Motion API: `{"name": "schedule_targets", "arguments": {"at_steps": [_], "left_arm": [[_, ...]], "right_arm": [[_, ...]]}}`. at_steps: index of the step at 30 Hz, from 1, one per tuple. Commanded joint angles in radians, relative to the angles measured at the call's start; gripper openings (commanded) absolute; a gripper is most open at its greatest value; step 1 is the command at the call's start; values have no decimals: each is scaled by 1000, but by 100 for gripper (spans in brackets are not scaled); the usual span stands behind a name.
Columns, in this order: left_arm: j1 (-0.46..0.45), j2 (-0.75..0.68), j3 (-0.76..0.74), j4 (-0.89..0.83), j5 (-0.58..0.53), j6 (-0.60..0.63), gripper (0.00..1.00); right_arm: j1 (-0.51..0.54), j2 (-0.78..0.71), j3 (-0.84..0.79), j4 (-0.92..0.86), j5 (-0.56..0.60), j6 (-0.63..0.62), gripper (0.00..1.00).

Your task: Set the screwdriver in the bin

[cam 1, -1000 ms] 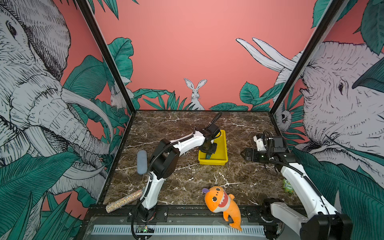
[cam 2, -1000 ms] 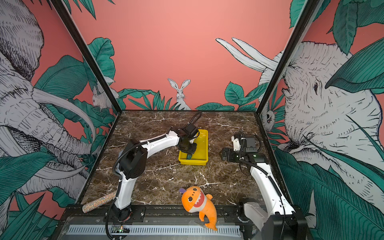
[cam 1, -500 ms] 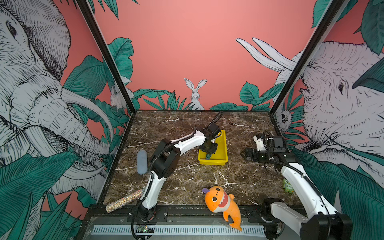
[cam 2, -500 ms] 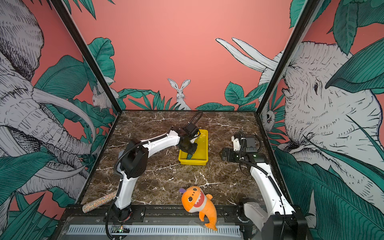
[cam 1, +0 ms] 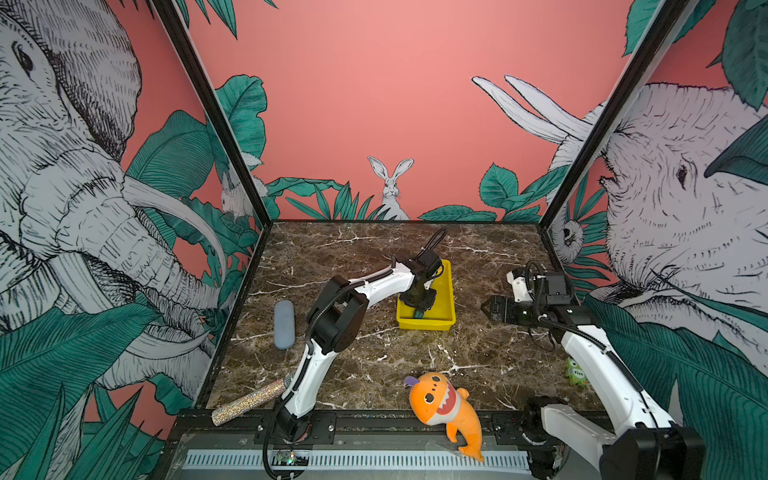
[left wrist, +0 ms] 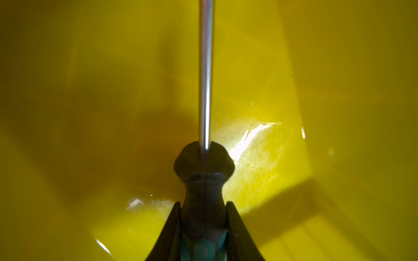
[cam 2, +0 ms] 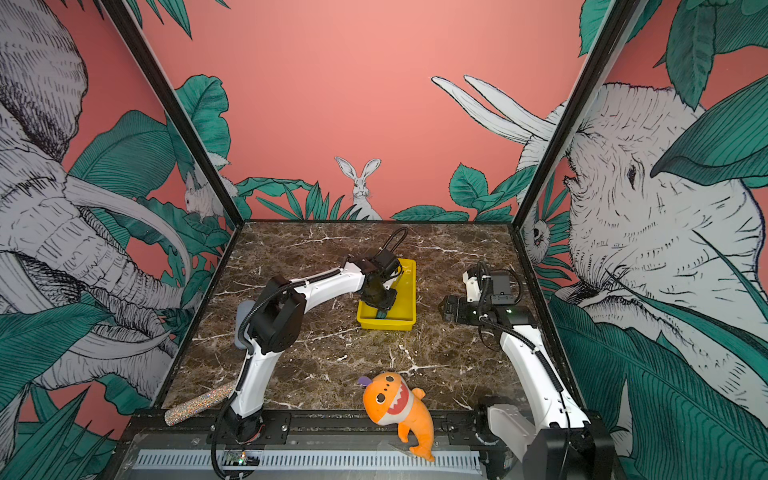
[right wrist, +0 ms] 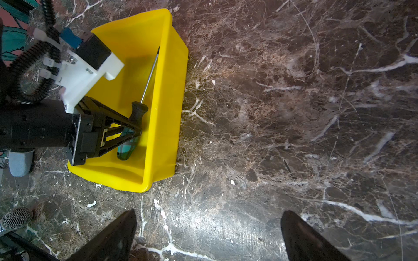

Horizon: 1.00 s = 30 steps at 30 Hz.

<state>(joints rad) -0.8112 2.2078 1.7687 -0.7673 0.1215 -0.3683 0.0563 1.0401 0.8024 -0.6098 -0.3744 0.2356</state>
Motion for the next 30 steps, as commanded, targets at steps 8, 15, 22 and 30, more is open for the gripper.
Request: {"name": "schedule_targets", "arguments": {"at_steps": [8, 15, 22, 30], "left_arm": [[-2, -15, 65, 11, 21, 7, 40], [0, -48, 181, -44, 25, 48, 78], [64, -169, 228, -40, 38, 145, 95], [348, -567, -196, 269, 126, 161, 100]], "right_arm": [[-5, 9, 0, 10, 11, -18, 99], [-3, 6, 18, 14, 17, -21, 99], [-5, 11, 82, 34, 72, -27, 99], [-4, -17, 139, 170, 264, 13, 99]]}}
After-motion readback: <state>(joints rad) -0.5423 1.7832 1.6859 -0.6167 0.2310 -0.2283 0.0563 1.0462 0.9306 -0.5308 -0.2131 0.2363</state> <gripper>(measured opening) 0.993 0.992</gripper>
